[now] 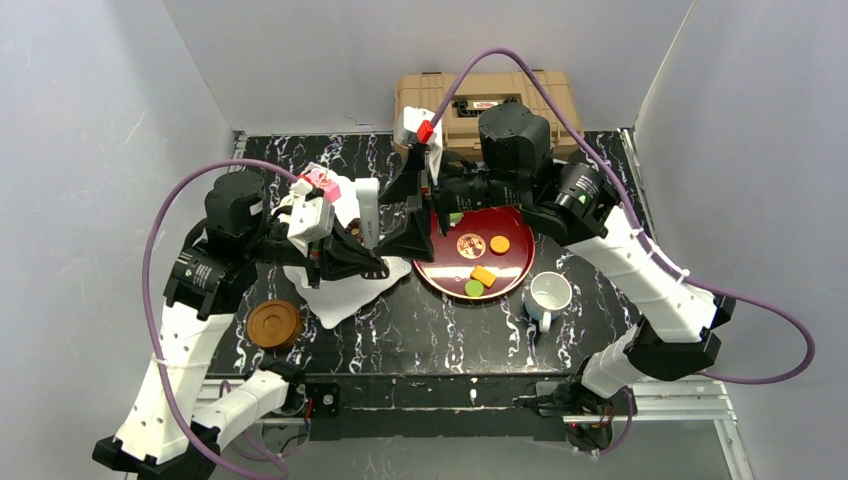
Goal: Serve the afternoon tea
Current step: Pick up the clamp from the center of the board.
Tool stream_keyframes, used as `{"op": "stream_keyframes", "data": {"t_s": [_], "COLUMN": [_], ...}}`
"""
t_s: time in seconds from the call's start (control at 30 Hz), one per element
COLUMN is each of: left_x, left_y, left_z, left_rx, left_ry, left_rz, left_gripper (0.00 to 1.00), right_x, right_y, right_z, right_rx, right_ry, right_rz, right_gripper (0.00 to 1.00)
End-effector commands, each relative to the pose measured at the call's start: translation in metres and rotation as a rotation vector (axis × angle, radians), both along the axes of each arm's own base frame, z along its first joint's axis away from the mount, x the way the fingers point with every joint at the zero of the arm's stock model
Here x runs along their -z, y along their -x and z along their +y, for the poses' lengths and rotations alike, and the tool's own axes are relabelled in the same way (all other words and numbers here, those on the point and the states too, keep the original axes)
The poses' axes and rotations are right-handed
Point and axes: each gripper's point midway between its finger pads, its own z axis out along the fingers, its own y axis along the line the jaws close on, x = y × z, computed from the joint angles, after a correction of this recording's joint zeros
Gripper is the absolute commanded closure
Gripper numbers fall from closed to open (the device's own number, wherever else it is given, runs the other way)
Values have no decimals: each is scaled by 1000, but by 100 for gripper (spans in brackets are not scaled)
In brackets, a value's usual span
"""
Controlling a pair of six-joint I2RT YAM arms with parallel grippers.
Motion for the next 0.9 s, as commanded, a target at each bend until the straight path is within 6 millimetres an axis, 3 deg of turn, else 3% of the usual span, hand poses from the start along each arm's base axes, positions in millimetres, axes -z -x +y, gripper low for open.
{"op": "stream_keyframes", "data": {"t_s": [0.0,0.23,0.47,0.73,0.87], "left_x": [0,6,17,23,24], "left_y": [15,18,11,0,-2], "left_z": [3,3,2,0,1], "left_rx": [52,68,59,35,20], "left_ry": [5,-6,-24,-52,-60], "left_rz": [-23,-3,16,22,9], "left_gripper": [100,100,100,100,100], "right_x": [-23,-32,-23,-8,1], "right_y": [1,15,21,17,12], "right_z": [-8,-7,7,11,8], "right_rx": [-32,-130,-217,-195,-174], "right_ry": [-71,-121,-122,-82,-36], "right_rz": [-107,-120,-60,-44,-55], "right_gripper": [1,2,2,2,11]}}
